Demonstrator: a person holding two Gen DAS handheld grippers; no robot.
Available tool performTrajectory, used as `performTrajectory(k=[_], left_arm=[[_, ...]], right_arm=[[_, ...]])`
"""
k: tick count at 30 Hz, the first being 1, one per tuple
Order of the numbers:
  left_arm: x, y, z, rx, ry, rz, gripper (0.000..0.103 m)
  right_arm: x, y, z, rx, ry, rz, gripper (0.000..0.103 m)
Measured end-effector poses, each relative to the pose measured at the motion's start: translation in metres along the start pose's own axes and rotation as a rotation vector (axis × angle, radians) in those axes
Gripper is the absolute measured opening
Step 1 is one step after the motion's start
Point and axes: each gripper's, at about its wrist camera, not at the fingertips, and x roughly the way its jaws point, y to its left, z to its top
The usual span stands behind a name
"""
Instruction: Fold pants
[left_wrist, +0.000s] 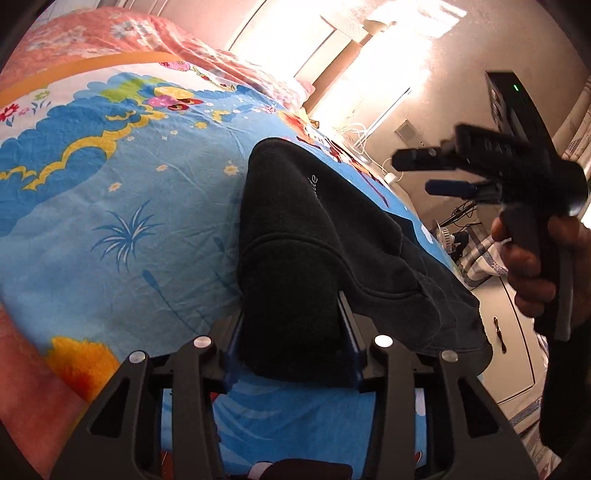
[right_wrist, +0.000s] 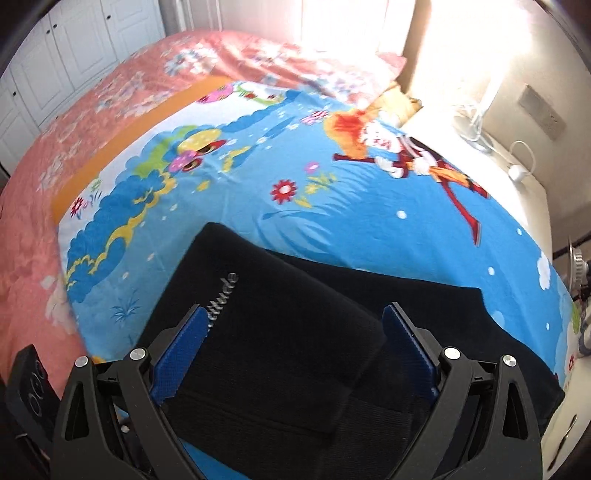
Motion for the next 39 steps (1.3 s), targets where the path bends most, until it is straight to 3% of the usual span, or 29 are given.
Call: performTrajectory(k=[2,4,7,10,13,14,15,17,19,20,21,23,27,30,34,39], left_arm=[[-0.004,-0.013,0.001,0.021,-0.016,0.048,0.041],[-0.008,-0.028,0.0,0.061,-0.028,0.101,0.04],[-0.012,-0.046,0.0,0.111,-0.039,0.167,0.039],[-0.014,-0.058,0.0,0.136,-0.051,0.2,0.039],[-0.019,-0.066,0.002,0.144,-0.07,0.188,0.038],[-0.02,-0.064,0.002,0.118,-0.072,0.178,0.041],[-0.019,-0.06,0.003,0.076,-0.07,0.168,0.052],[-0.013,-0.05,0.004,-0.007,-0.041,0.138,0.068],[-0.004,-0.046,0.004,-0.071,0.004,0.103,0.066],[-0.001,-0.049,0.005,-0.062,0.004,0.107,0.05],[-0.003,-0.058,0.007,-0.03,-0.007,0.139,0.037],[-0.016,-0.082,0.013,0.035,-0.056,0.139,0.031],[-0.045,-0.158,0.024,0.245,-0.172,0.164,0.029],[-0.051,-0.226,0.024,0.434,-0.242,0.183,0.029],[-0.037,-0.319,0.0,0.706,-0.271,0.192,0.029],[0.017,-0.418,-0.068,0.991,-0.23,0.148,0.029]], right_arm=[[0.022,0.028,0.025,-0.006,0.139,0.036,0.091],[0.05,0.051,0.036,-0.013,0.282,0.0,0.091],[0.085,0.073,0.035,-0.055,0.387,-0.101,0.091],[0.105,0.083,0.028,-0.108,0.411,-0.165,0.09],[0.111,0.085,0.018,-0.159,0.424,-0.171,0.072],[0.108,0.083,0.017,-0.159,0.421,-0.156,0.061],[0.105,0.081,0.017,-0.156,0.422,-0.139,0.051],[0.1,0.073,0.016,-0.146,0.427,-0.107,0.044],[0.094,0.066,0.014,-0.137,0.425,-0.07,0.04],[0.089,0.062,0.014,-0.128,0.422,-0.049,0.036],[0.083,0.057,0.014,-0.117,0.414,-0.028,0.032],[0.06,0.039,0.018,-0.068,0.389,0.049,0.032],[-0.023,-0.02,0.021,0.028,0.27,0.217,0.032],[-0.085,-0.077,0.025,0.107,0.165,0.295,0.032],[-0.143,-0.166,-0.008,0.205,0.064,0.309,0.032],[-0.15,-0.282,-0.088,0.348,0.049,0.229,0.032]])
